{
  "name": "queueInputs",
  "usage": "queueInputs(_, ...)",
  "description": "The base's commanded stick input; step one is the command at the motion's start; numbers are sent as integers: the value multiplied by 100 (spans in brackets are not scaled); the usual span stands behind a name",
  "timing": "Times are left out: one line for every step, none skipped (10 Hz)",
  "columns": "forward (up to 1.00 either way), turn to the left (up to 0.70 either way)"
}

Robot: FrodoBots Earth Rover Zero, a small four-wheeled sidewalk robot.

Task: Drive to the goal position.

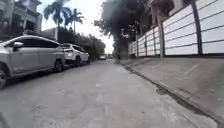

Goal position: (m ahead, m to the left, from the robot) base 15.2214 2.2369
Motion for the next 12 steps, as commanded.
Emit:
queueInputs(70,0)
queueInputs(70,0)
queueInputs(70,0)
queueInputs(70,0)
queueInputs(70,0)
queueInputs(70,0)
queueInputs(70,0)
queueInputs(70,0)
queueInputs(70,0)
queueInputs(70,0)
queueInputs(70,0)
queueInputs(70,0)
